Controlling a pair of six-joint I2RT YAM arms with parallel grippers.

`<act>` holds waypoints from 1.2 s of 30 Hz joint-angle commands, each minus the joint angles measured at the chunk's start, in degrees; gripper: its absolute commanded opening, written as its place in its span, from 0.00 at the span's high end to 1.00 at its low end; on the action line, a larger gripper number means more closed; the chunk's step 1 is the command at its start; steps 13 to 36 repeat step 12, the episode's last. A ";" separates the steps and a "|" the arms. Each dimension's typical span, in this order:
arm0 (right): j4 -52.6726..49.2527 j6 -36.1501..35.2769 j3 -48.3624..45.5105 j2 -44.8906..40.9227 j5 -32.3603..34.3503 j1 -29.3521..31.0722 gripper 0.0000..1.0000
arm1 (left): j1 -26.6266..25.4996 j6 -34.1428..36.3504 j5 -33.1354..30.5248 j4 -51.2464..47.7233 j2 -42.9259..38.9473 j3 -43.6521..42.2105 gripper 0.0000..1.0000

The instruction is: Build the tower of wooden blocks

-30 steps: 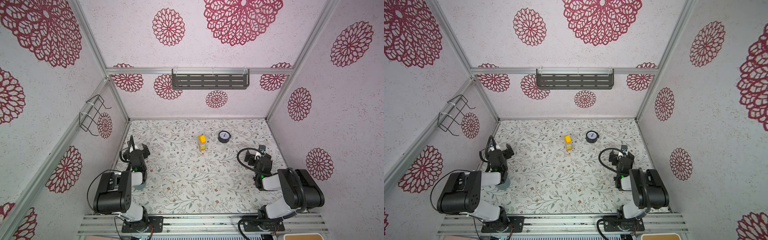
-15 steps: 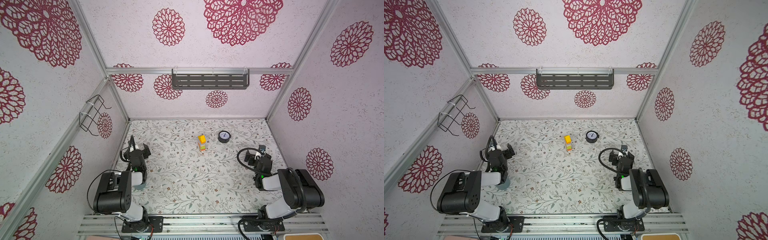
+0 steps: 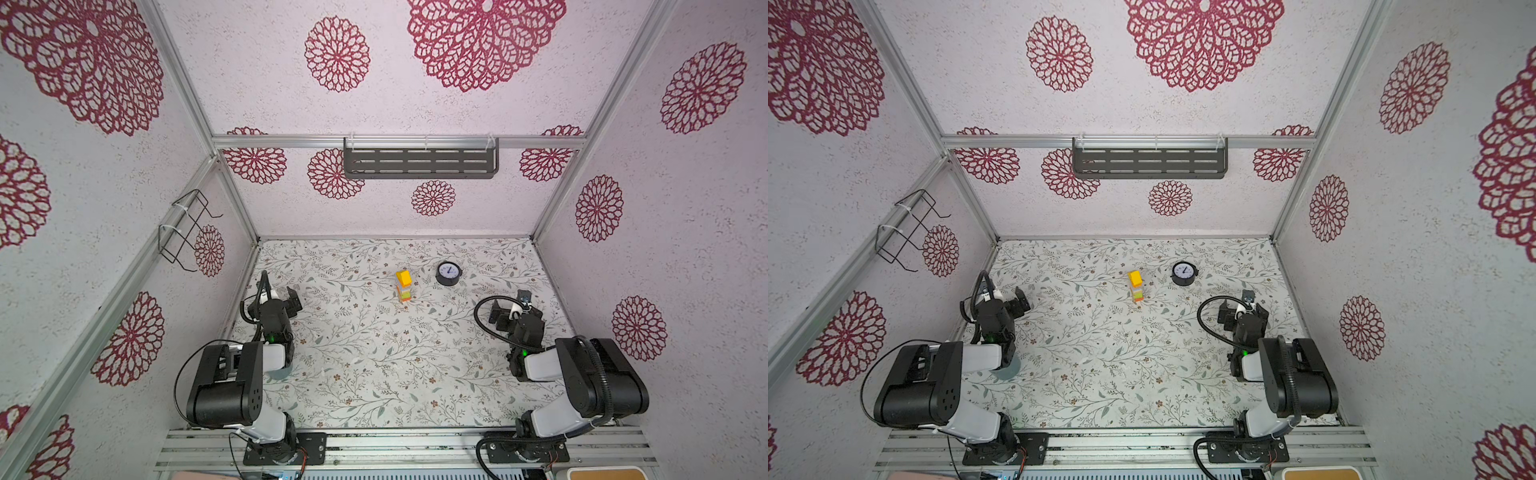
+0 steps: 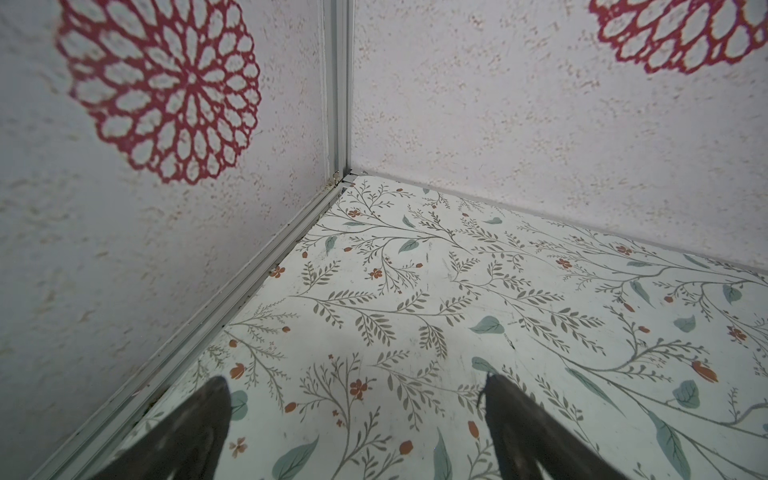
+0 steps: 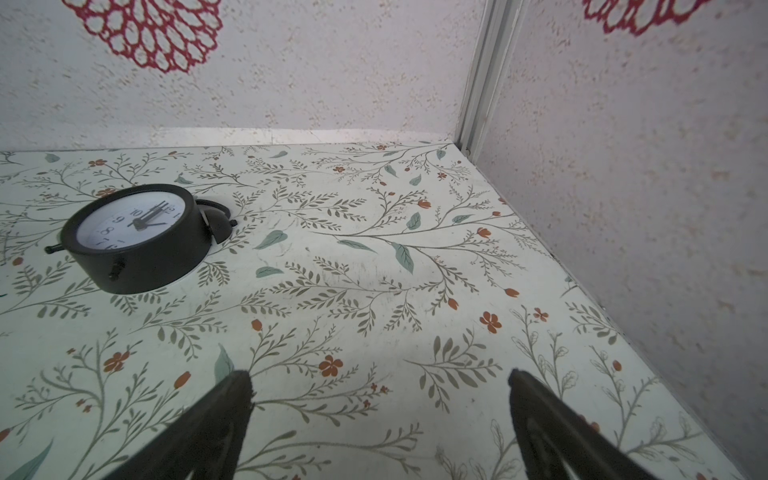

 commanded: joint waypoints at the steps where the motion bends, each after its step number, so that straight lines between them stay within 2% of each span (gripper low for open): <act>1: 1.74 1.04 0.01 -1.14 -0.36 0.08 0.01 | -0.01 1.49 0.52 1.13 0.35 -0.43 0.03; 36: 1.63 1.02 0.03 -1.19 -0.40 0.08 0.01 | 0.01 1.49 0.57 1.12 0.35 -0.48 0.03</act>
